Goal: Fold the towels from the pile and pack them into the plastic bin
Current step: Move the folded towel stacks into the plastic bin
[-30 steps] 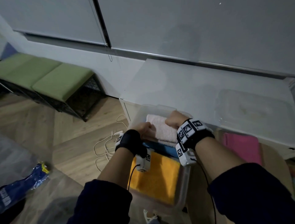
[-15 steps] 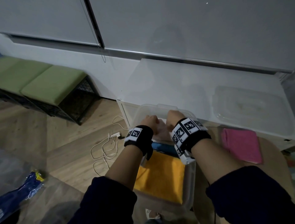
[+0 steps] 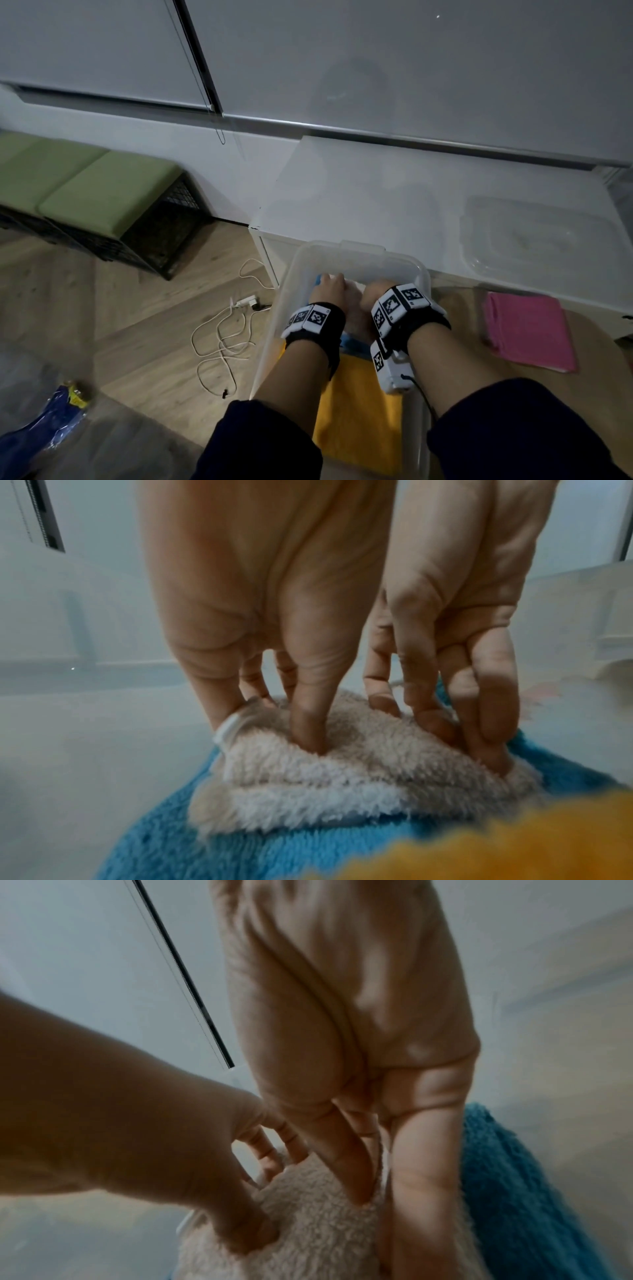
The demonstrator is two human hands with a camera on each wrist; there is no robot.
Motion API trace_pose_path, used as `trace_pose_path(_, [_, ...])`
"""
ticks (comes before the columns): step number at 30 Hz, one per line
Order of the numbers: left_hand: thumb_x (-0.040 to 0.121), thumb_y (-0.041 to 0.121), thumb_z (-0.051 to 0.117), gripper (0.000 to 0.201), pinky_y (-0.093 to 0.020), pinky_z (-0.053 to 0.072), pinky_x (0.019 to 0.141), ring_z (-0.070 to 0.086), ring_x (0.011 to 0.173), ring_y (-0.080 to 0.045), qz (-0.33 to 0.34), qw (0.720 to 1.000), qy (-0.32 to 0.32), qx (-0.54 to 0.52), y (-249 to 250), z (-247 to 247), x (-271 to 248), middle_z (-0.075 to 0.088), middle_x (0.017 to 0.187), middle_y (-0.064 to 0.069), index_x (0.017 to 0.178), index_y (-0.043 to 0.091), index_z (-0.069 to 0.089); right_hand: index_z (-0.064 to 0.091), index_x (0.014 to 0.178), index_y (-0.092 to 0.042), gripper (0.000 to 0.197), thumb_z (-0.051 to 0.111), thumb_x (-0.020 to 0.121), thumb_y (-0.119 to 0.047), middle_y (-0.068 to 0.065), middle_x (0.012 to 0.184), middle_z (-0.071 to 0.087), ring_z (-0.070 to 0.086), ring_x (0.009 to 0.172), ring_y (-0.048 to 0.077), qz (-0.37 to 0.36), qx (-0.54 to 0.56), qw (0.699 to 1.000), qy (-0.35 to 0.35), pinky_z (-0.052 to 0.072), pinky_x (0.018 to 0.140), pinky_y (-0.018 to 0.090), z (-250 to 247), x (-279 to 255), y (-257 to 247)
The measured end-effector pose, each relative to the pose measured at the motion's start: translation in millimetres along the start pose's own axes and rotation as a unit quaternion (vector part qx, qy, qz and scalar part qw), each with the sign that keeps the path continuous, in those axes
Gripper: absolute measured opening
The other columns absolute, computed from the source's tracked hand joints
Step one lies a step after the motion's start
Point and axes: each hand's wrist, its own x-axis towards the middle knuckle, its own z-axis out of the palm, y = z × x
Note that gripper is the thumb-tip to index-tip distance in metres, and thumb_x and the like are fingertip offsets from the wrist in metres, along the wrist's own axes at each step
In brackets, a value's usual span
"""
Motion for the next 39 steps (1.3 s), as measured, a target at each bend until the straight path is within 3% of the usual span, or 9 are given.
trace_pose_path(5, [0.096,0.013,0.042,0.03,-0.04,0.039,0.1,0.05,0.117,-0.036,-0.009,1.0,-0.006,-0.017,1,-7,-3,0.044,0.13,-0.018,0.125,0.005,0.045,0.062,0.111,-0.014,0.04,0.042,0.081,-0.032,0.02,0.115,0.059,0.056,0.104,0.04,0.023,0.04,0.998,-0.038,0.046,0.09,0.056,43,85,18])
trace_pose_path(10, [0.088,0.008,0.056,0.038,-0.037,0.04,0.103,0.05,0.121,-0.03,-0.033,0.999,0.004,-0.023,11,-29,-19,0.053,0.13,-0.016,0.126,0.007,0.054,0.062,0.092,-0.005,0.016,0.049,0.091,-0.016,0.013,0.1,0.062,0.059,0.094,0.028,-0.043,0.281,0.959,-0.008,0.048,0.08,0.036,-15,-30,29])
trace_pose_path(13, [0.088,0.011,0.051,0.036,-0.039,0.038,0.1,0.048,0.121,-0.03,-0.045,0.991,0.123,-0.04,46,-45,-40,0.052,0.13,-0.011,0.123,0.014,0.056,0.056,0.087,0.004,0.012,0.047,0.092,-0.004,0.02,0.077,0.062,0.064,0.071,0.031,-0.053,0.479,0.876,-0.011,0.057,0.07,0.044,-29,-54,55])
trace_pose_path(15, [0.086,0.012,0.051,0.032,-0.04,0.038,0.097,0.048,0.117,-0.031,-0.014,0.972,0.223,-0.074,80,-50,-51,0.053,0.123,-0.009,0.117,0.018,0.058,0.053,0.079,0.002,0.014,0.046,0.091,0.0,0.017,0.065,0.058,0.059,0.05,0.027,-0.028,0.544,0.838,0.029,0.052,0.046,0.031,-29,-59,83])
trace_pose_path(18, [0.081,0.01,0.054,0.026,-0.039,0.044,0.091,0.055,0.103,-0.03,0.069,0.938,0.29,-0.177,135,-43,-57,0.06,0.111,-0.01,0.105,0.015,0.064,0.059,0.074,-0.002,0.016,0.049,0.086,-0.007,0.019,0.073,0.065,0.062,0.054,0.028,0.037,0.561,0.811,0.16,0.054,0.053,0.033,-17,-62,138])
trace_pose_path(23, [0.084,0.0,0.055,0.021,-0.02,0.045,0.07,0.058,0.079,-0.022,0.059,0.882,0.125,-0.449,203,16,-43,0.062,0.088,-0.008,0.103,-0.002,0.064,0.064,0.099,0.003,0.024,0.046,0.089,-0.009,0.024,0.106,0.064,0.059,0.106,0.038,0.135,0.477,0.833,0.245,0.044,0.083,0.032,39,-64,230])
trace_pose_path(27, [0.085,0.004,0.059,0.029,-0.029,0.047,0.081,0.059,0.104,-0.029,-0.036,0.875,0.039,-0.481,227,89,-19,0.063,0.11,-0.021,0.112,-0.007,0.06,0.057,0.115,0.004,0.029,0.049,0.089,-0.007,0.025,0.121,0.058,0.053,0.114,0.038,0.165,0.466,0.841,0.219,0.042,0.092,0.035,85,-56,284])
trace_pose_path(33, [0.089,0.012,0.057,0.046,-0.047,0.05,0.082,0.053,0.089,-0.029,-0.11,0.844,-0.047,-0.523,244,144,12,0.048,0.125,-0.039,0.122,-0.018,0.045,0.051,0.117,0.005,0.034,0.053,0.091,-0.017,0.015,0.101,0.056,0.057,0.105,0.035,0.176,0.53,0.811,0.176,0.039,0.076,0.031,117,-29,319])
trace_pose_path(39, [0.091,0.018,0.06,0.022,-0.029,0.049,0.074,0.057,0.091,-0.023,-0.128,0.828,-0.088,-0.538,273,155,16,0.058,0.093,-0.009,0.104,0.004,0.051,0.038,0.133,0.007,0.063,0.055,0.091,-0.037,0.023,0.13,0.051,0.052,0.117,0.036,0.207,0.559,0.794,0.119,0.042,0.088,0.034,122,-8,320])
